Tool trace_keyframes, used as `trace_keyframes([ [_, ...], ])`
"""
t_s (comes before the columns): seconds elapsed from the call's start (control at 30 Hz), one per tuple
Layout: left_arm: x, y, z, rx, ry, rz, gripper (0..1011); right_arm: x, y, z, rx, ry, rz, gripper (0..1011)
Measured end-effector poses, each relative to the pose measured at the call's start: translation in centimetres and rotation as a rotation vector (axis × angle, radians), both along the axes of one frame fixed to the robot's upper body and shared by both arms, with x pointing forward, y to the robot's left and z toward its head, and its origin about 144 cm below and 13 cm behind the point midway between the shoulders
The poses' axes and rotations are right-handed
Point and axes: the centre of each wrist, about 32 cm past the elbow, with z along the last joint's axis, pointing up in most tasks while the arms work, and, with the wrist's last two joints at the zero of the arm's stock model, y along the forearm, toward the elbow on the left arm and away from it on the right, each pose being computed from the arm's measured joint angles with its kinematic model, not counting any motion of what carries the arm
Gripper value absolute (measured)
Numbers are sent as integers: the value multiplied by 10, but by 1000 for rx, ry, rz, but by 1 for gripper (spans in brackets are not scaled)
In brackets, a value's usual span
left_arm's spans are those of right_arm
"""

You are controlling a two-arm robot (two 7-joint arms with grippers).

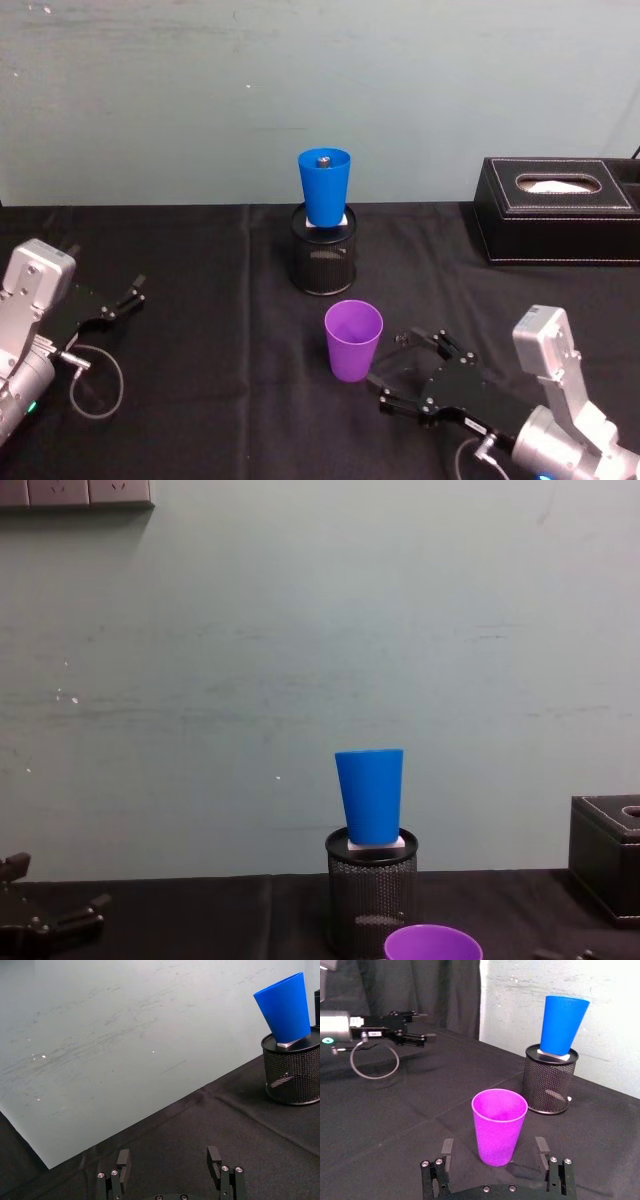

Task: Pick up one cup with a gripper and tap it against the other cup.

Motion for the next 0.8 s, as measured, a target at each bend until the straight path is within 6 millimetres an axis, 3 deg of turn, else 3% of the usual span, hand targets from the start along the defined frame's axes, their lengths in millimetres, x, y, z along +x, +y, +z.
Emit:
trace_keyframes([
  [0.8, 0, 0, 0, 0, 0, 0, 1000, 35, 40, -4, 10, 10, -53, 1003],
])
